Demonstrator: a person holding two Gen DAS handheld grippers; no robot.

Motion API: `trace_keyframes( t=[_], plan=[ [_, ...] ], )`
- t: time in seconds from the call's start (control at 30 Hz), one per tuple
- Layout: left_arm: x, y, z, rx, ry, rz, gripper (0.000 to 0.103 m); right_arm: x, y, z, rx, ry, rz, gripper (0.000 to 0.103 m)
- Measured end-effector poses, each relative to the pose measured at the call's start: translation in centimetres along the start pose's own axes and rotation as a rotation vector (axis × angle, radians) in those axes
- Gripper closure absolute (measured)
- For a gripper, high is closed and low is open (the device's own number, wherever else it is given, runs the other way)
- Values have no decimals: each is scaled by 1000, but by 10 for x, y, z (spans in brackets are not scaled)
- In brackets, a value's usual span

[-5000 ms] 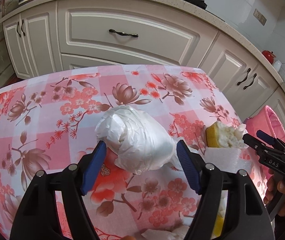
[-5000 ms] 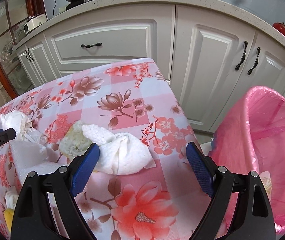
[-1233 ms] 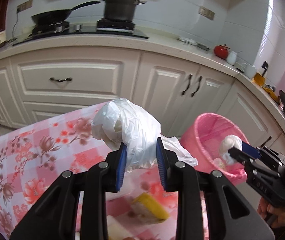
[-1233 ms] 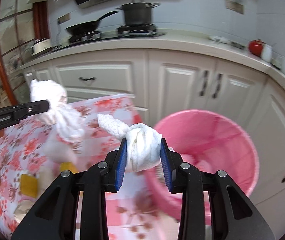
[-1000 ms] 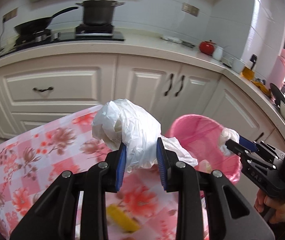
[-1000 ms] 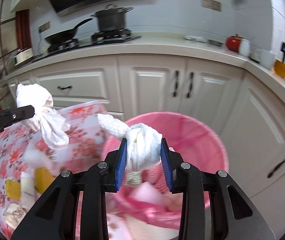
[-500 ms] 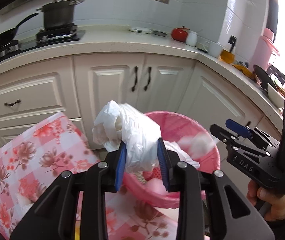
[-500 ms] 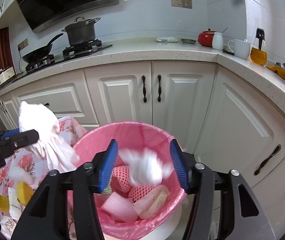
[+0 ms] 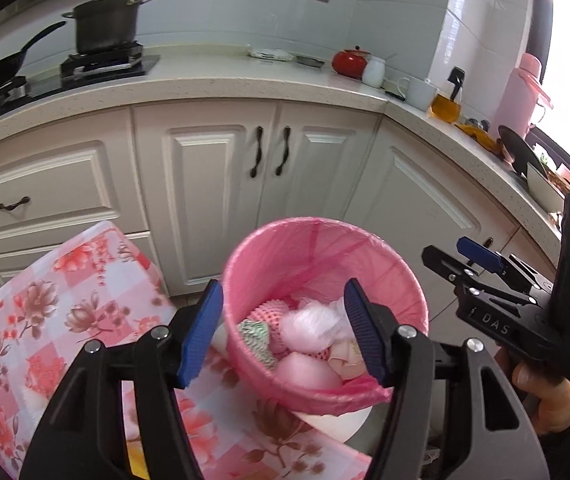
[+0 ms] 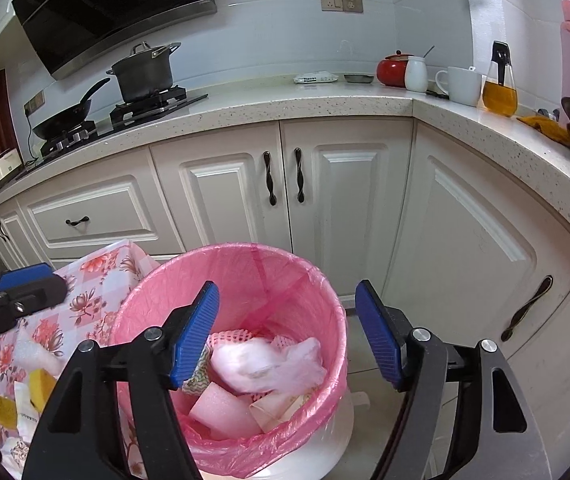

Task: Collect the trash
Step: 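Move both tools back over the table toward the remaining trash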

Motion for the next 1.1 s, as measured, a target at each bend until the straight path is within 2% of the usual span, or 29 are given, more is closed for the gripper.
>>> trace_keyframes(
  t=[0.4, 0.67, 1.1],
  plan=[
    [-66, -35, 73, 48, 105, 77, 42, -24, -17, 23, 28, 14, -4, 24],
    [-99, -67, 124, 77, 179, 109, 42, -52, -36, 47, 62, 36, 18, 21],
    [-119, -151, 181, 98, 270, 181, 40, -111, -112, 76, 27, 118, 109, 19]
  ],
)
Point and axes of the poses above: each gripper's, at about its wrist camera, not at the fingertips, and z roughly against the way its jaws point, x to its right, y to its top, the point moved 4 cm from there along -z, roughly the way its jaws point, and after that the axes turned 8 degrees about -z, right-handed, at the moved point
